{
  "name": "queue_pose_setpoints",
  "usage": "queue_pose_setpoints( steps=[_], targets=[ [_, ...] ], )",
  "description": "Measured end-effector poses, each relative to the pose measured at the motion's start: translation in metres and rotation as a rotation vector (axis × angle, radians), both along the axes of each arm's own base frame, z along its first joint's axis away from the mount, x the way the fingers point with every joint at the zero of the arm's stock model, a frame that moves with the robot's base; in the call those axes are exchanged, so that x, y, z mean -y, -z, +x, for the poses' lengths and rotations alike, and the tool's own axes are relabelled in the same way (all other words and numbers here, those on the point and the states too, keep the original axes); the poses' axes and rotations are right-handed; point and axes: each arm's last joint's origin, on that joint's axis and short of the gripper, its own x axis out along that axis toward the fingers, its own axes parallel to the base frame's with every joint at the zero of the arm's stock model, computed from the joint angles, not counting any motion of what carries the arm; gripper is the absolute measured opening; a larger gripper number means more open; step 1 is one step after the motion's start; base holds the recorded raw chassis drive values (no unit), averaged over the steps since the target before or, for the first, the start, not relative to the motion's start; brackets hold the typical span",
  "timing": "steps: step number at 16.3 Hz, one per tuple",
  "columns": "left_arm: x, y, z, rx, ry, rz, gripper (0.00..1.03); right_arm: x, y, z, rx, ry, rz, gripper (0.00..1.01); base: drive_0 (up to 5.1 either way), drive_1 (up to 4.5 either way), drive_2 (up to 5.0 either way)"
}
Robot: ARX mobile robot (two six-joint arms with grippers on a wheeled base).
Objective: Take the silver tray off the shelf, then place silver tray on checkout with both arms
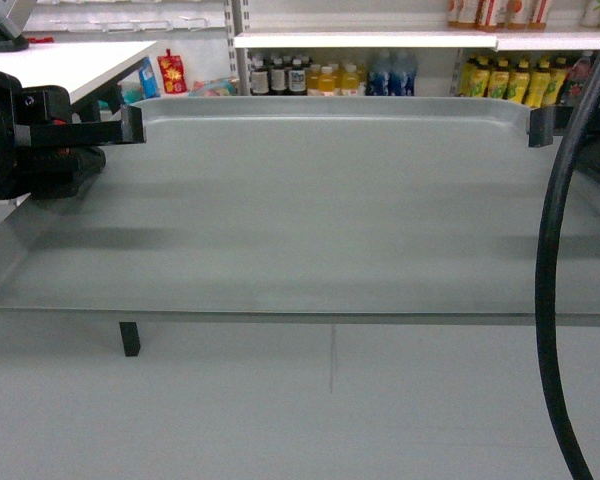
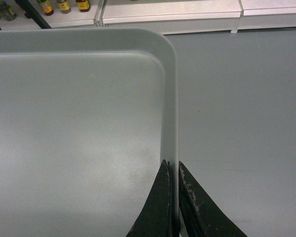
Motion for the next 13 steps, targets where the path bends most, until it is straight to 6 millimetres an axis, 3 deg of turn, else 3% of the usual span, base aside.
queue_pose_setpoints(
  steps=[13],
  targets=[
    [-0.0008, -0.0002, 0.0003, 0.003, -0.002, -0.001, 0.03, -0.0001, -0.0006, 0.0003, 0.005, -0.002, 0.003, 0.03, -4.9, 2.40, 2.4]
  ],
)
